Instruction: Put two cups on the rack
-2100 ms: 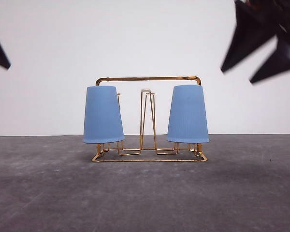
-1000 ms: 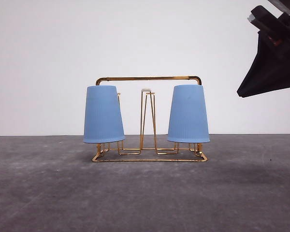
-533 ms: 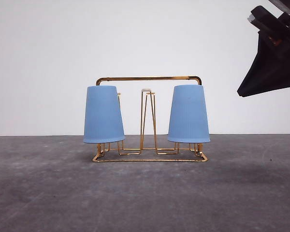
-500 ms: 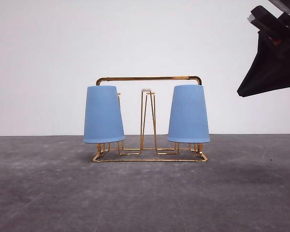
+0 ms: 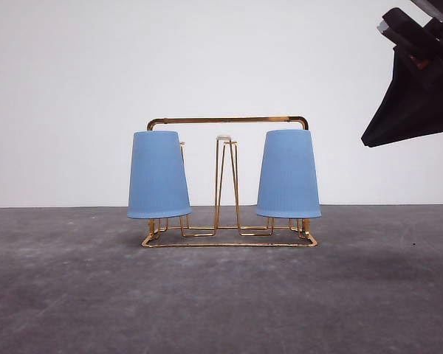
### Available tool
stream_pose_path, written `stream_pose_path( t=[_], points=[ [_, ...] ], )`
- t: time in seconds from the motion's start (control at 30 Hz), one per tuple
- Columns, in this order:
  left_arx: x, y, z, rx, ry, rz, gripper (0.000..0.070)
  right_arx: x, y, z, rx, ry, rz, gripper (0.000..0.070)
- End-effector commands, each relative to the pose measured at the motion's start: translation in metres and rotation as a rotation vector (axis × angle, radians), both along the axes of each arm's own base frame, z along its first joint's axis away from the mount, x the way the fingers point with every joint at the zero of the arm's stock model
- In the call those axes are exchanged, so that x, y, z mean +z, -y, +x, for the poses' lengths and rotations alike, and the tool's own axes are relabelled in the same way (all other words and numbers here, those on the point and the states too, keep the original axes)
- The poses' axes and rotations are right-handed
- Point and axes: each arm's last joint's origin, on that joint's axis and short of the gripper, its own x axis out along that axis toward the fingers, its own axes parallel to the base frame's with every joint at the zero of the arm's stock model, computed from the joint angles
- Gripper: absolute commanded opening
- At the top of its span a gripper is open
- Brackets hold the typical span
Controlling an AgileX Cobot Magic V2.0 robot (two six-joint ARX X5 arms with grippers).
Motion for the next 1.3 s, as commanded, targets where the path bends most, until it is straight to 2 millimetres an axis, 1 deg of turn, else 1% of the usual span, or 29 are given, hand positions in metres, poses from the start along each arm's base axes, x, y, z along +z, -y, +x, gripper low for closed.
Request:
stream_pose_path(
  t=[0.0,0.27,0.33,0.4,0.5,0.67,0.77,0.93,1.1,1.27],
  points=[
    [-0.004,0.000,0.001,0.000,-0.001,0.012,0.0000,0.002,-0.002,0.001,0.003,0.010,0.002,0.0016],
    [-0.004,0.000,0.001,0.000,-0.001,0.012,0.0000,0.002,-0.001,0.001,0.003,0.011,0.001,0.0016],
    [-0.004,0.000,0.001,0.000,-0.001,0.012,0.0000,0.002,0.000,0.001,0.014,0.043,-0.053,0.0016],
    [-0.004,0.000,0.001,0.000,-0.001,0.012,0.0000,0.002,0.006,-0.005,-0.039,0.071,-0.129,0.0016],
    [-0.004,0.000,0.001,0.000,-0.001,0.012,0.0000,-0.011,0.020,-0.023,-0.157,0.109,-0.180,0.0016],
    [-0.004,0.000,0.001,0.000,-0.001,0.012,0.0000,-0.051,0.049,-0.056,-0.326,0.214,-0.146,0.0016],
    [-0.004,0.000,0.001,0.000,-0.001,0.012,0.0000,-0.068,0.061,-0.068,-0.418,0.287,-0.113,0.0016],
    [-0.004,0.000,0.001,0.000,-0.001,0.012,0.0000,-0.076,0.071,-0.080,-0.517,0.418,-0.086,0.0016],
    [-0.004,0.000,0.001,0.000,-0.001,0.012,0.0000,-0.076,0.075,-0.084,-0.579,0.431,-0.098,0.0017],
    [-0.004,0.000,0.001,0.000,0.000,0.012,0.0000,-0.076,0.075,-0.084,-0.574,0.432,-0.092,0.0017]
  ],
)
